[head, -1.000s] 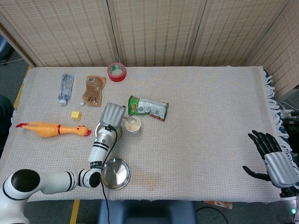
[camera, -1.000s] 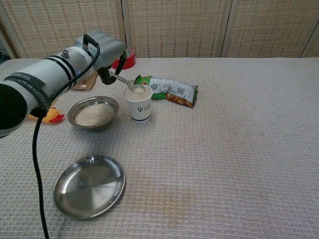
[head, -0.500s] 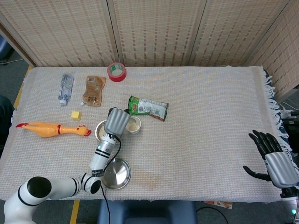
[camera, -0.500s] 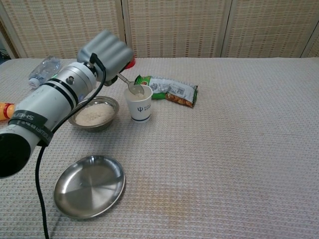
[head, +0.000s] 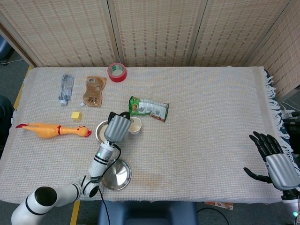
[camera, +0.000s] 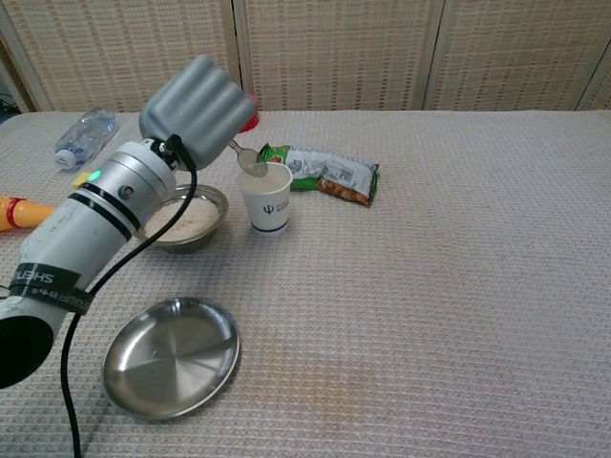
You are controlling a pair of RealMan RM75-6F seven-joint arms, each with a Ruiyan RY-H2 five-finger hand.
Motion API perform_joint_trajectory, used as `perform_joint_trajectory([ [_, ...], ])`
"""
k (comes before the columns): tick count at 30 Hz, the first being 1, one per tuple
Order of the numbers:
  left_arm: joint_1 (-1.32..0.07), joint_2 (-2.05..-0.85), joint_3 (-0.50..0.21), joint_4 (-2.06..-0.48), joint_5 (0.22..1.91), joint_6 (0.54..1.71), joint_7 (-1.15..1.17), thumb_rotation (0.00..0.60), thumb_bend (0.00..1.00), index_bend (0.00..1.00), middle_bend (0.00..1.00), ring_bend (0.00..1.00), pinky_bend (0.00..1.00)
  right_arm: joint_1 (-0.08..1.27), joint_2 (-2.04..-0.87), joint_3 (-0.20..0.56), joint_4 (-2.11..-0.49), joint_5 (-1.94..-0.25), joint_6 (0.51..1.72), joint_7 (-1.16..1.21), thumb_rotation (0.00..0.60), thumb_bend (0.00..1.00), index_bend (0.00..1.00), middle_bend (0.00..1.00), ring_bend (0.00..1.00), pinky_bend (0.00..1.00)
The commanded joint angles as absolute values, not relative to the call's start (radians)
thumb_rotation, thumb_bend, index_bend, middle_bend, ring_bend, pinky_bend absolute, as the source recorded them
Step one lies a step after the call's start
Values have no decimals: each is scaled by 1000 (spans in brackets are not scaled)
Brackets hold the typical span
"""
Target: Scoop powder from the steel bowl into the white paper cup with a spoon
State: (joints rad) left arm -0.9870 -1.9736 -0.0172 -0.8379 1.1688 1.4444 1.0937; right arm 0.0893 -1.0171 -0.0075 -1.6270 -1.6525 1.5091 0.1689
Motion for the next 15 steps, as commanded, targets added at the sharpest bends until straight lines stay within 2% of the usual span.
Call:
perform_joint_trajectory([
  [1, -975, -1972, -38, -844, 1183, 1444, 1103, 600, 385, 605, 1000, 1000, 1000, 90, -1017, -9, -1627, -1654, 1508, 169, 522, 116, 0, 0, 0, 0],
  [5, -956, -1939, -74, -907, 1189, 1450, 1111, 600, 385, 604, 1000, 1000, 1000, 90, -1018, -9, -1625, -1653, 1506, 169, 522, 115, 0, 0, 0, 0],
  [7, -935, -1896, -97, -999, 1175, 1451, 1113, 600, 386, 602, 1000, 1000, 1000, 91, -1017, -8, -1625, -1652, 1504, 170, 522, 116, 0, 0, 0, 0],
  [11, -873, -1760, -121, -1252, 1131, 1438, 1102, 600, 386, 602, 1000, 1000, 1000, 89, -1015, -8, -1625, -1651, 1506, 171, 523, 116, 0, 0, 0, 0],
  [15, -791, -1568, -137, -1566, 1023, 1346, 968, 600, 385, 599, 1000, 1000, 1000, 86, -1013, -8, -1628, -1653, 1514, 171, 522, 116, 0, 0, 0, 0],
])
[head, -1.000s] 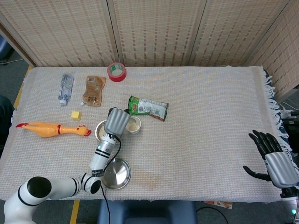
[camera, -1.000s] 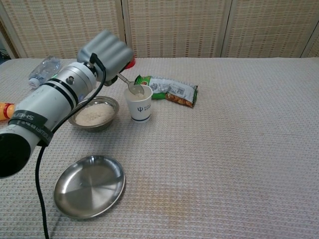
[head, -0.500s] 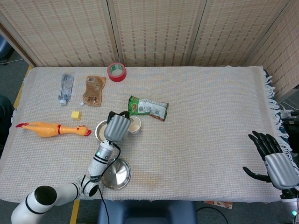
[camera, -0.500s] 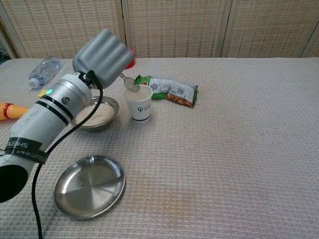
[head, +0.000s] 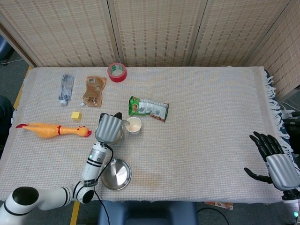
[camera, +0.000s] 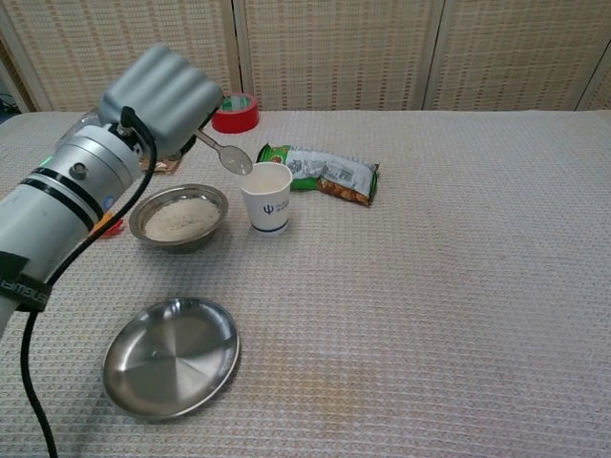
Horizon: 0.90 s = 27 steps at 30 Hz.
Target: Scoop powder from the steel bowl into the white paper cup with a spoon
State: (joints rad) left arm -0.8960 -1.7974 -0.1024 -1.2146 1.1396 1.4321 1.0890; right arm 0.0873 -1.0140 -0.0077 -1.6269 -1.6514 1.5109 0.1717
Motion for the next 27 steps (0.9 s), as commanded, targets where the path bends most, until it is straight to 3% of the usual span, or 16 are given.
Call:
perform_joint_trajectory([
  [1, -777, -1527, -134, -1615, 1009, 1330, 944, 600, 385, 598, 1000, 1000, 1000, 85, -1013, -8, -1629, -1654, 1515, 170, 521, 116, 0, 0, 0, 0],
  [6, -696, -1380, -73, -1746, 999, 1293, 840, 600, 384, 593, 1000, 1000, 1000, 82, -1017, -11, -1636, -1663, 1520, 152, 522, 116, 0, 0, 0, 0],
  [11, -637, -1327, -29, -1785, 961, 1243, 738, 600, 384, 590, 1000, 1000, 1000, 83, -1019, -18, -1643, -1672, 1515, 143, 522, 116, 0, 0, 0, 0],
  [18, -616, -1349, -9, -1732, 831, 1124, 675, 600, 382, 589, 1000, 1000, 1000, 83, -1019, -27, -1648, -1689, 1514, 141, 522, 116, 0, 0, 0, 0],
  [23, -628, -1391, 0, -1673, 807, 1103, 708, 600, 384, 570, 1000, 1000, 1000, 77, -1015, -32, -1651, -1704, 1530, 146, 522, 116, 0, 0, 0, 0],
  [27, -636, -1406, 14, -1663, 771, 1106, 767, 600, 385, 447, 1000, 1000, 1000, 73, -1012, -33, -1651, -1712, 1543, 151, 522, 115, 0, 0, 0, 0],
])
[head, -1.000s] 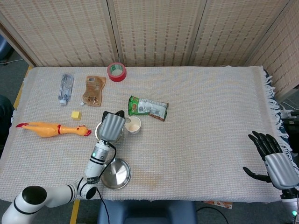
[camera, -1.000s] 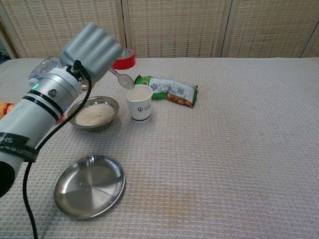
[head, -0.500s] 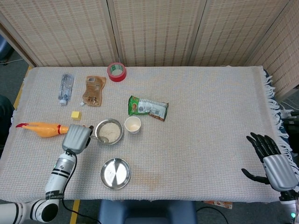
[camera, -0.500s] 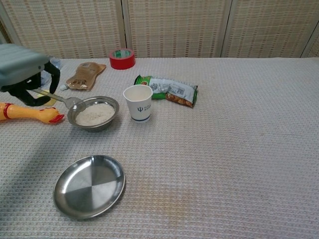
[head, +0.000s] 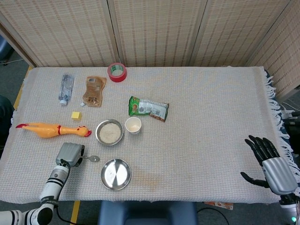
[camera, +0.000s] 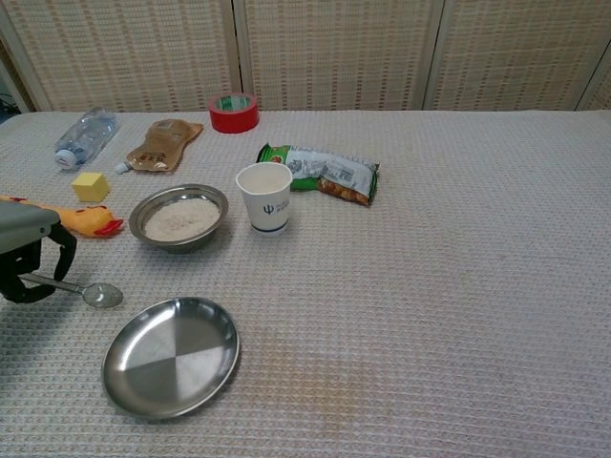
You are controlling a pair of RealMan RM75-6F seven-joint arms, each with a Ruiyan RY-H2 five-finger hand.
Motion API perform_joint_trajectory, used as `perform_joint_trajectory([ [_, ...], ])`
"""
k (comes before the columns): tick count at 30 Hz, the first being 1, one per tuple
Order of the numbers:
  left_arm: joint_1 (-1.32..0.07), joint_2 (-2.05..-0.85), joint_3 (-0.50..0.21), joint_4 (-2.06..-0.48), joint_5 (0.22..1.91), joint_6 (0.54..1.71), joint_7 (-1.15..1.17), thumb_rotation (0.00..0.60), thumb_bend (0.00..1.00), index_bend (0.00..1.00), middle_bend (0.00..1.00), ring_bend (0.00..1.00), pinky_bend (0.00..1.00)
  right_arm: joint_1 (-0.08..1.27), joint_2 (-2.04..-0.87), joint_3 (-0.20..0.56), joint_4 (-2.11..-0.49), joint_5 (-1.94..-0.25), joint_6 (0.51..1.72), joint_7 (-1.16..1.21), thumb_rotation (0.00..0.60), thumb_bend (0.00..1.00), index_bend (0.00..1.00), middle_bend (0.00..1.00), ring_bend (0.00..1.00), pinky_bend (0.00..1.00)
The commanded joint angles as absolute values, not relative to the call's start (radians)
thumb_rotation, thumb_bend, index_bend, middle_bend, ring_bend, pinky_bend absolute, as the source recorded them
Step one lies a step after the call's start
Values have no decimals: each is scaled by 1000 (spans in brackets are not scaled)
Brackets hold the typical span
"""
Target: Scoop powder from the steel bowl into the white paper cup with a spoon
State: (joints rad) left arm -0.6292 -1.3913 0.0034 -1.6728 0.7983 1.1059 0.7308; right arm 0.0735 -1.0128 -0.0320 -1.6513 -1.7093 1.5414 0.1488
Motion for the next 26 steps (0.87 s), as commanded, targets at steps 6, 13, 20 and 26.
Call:
perform_joint_trajectory([
  [6, -639, -1400, 9, -1678, 749, 1110, 778, 600, 385, 231, 1000, 1000, 1000, 80, -1007, -42, -1654, -1718, 1523, 166, 522, 116, 0, 0, 0, 0],
  [13, -587, -1324, 14, -1760, 878, 1180, 668, 600, 384, 139, 1000, 1000, 1000, 77, -995, -48, -1655, -1732, 1537, 190, 522, 115, 0, 0, 0, 0],
  [20, -329, -1155, 172, -1694, 1542, 1469, -105, 600, 384, 0, 327, 294, 475, 73, -999, -45, -1654, -1722, 1539, 170, 522, 116, 0, 0, 0, 0],
  [26, -80, -1227, 232, -1412, 1775, 1910, -325, 600, 379, 0, 69, 0, 189, 74, -1013, -46, -1667, -1713, 1518, 117, 522, 115, 0, 0, 0, 0],
])
